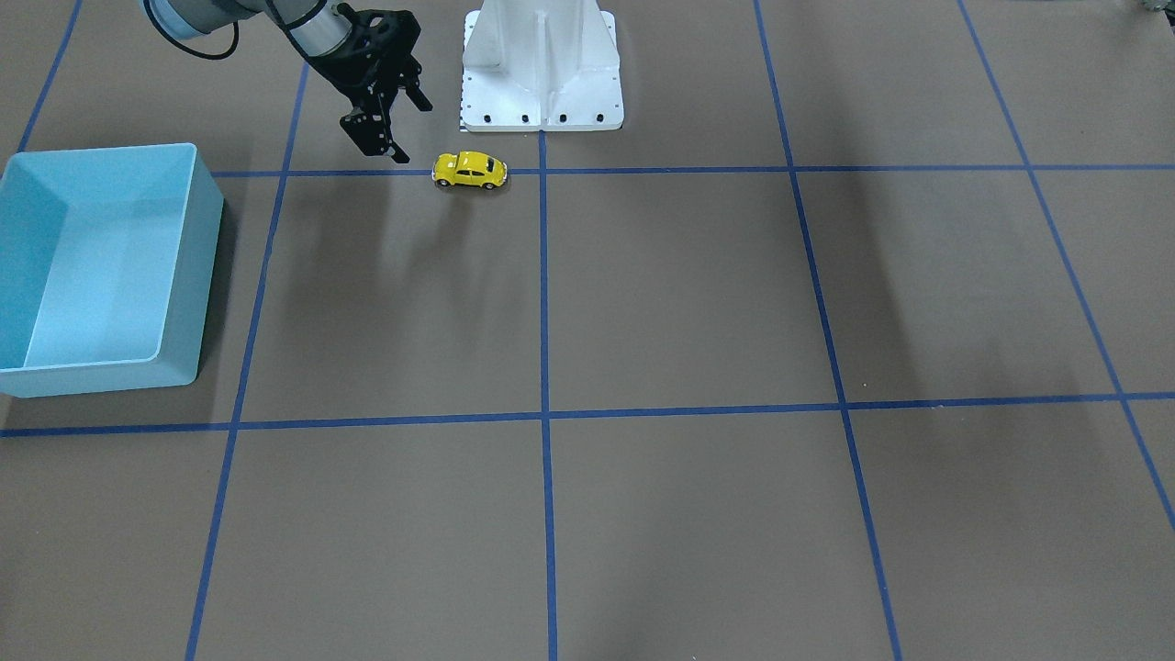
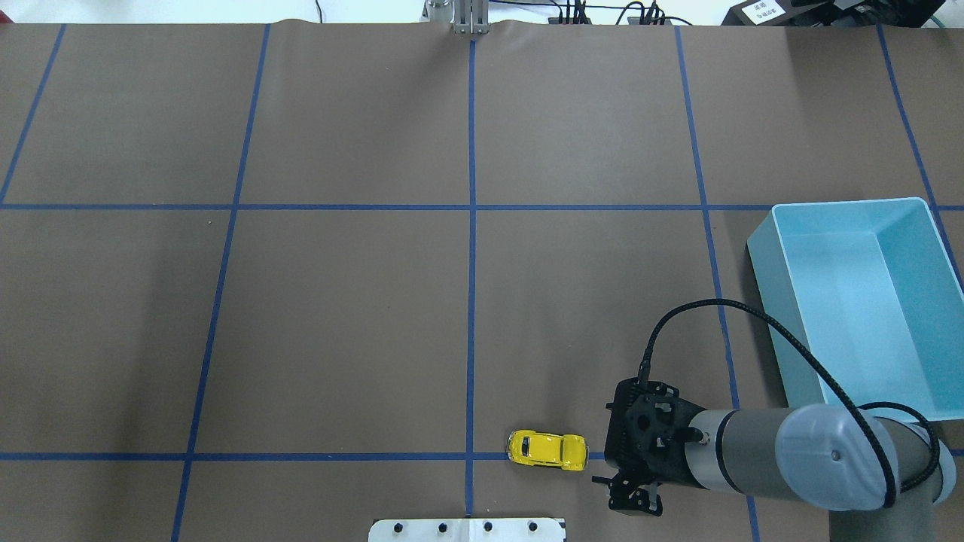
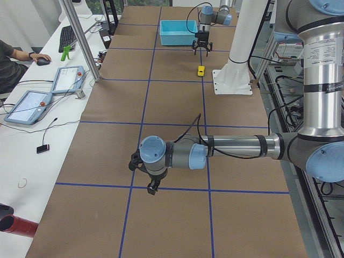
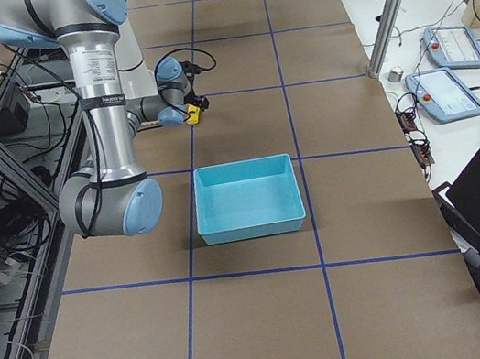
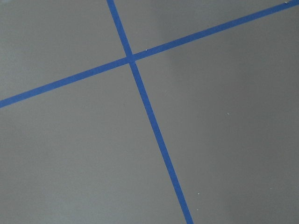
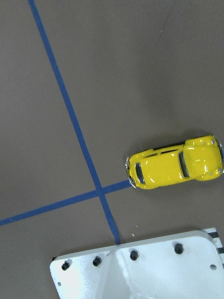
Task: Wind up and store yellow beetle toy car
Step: 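Lower the right gripper and grasp the yellow car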
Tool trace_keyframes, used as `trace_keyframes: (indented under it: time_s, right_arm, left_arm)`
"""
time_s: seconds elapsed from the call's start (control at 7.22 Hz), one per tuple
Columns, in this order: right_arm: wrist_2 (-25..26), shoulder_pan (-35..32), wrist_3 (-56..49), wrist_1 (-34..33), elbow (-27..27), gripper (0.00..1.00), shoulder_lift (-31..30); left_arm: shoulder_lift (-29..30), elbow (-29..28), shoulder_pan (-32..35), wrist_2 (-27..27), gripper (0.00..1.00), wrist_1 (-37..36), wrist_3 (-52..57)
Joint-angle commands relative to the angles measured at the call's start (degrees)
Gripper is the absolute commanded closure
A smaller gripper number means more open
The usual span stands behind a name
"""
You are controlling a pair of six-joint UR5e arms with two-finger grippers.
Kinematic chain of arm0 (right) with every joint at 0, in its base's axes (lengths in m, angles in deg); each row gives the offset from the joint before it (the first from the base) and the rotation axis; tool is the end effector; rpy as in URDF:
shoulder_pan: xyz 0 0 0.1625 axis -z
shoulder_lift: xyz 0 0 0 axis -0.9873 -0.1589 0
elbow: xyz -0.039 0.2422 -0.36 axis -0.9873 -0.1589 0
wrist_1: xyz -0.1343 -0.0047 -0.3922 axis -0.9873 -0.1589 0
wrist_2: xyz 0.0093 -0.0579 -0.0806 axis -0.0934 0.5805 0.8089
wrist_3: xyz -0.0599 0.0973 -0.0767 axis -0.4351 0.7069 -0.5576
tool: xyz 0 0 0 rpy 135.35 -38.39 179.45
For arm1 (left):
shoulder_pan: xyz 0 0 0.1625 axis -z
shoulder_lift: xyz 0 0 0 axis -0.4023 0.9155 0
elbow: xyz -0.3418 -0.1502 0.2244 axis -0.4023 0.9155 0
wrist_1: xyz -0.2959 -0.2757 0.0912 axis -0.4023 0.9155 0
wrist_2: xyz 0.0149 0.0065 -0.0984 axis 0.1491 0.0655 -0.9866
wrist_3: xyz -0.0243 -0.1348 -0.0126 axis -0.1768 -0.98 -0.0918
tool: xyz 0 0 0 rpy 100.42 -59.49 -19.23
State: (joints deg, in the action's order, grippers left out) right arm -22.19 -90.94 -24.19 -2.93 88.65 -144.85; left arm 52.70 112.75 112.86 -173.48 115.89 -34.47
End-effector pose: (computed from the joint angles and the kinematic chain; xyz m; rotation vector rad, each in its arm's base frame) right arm -0.4776 -0.2114 0.3560 0.8226 -0.9260 -1.0895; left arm -0.0226 -0.4479 0.6896 0.1580 0.8480 0.3180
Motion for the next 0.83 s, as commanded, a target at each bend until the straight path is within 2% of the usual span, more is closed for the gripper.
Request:
trace_keyframes:
  time_s: [0.0,0.14,0.28,0.42,0.69]
  right_arm:
    - [1.93,-0.02,-3.33,-0.01,-3.67,0.01,0.61]
    - [3.07,0.07,-3.34,0.16,-5.0,0.01,1.49]
    - [2.91,-0.02,-3.34,0.17,-8.49,0.01,6.46]
    - [2.3,0.07,-3.16,-0.01,-9.65,0.01,8.24]
    - [1.76,1.81,-2.64,-0.01,-9.58,0.01,8.26]
  left_arm:
    - [0.06,0.88,-0.62,-0.05,0.0,0.34,-6.48]
    - [0.23,0.97,-0.8,0.04,0.0,0.52,-6.51]
    - [0.06,1.06,-1.06,0.04,0.0,0.61,-6.42]
    - [-0.29,0.97,-0.98,-0.05,0.0,0.52,-6.42]
    - [-0.73,1.32,-0.63,-0.05,0.0,0.35,-6.51]
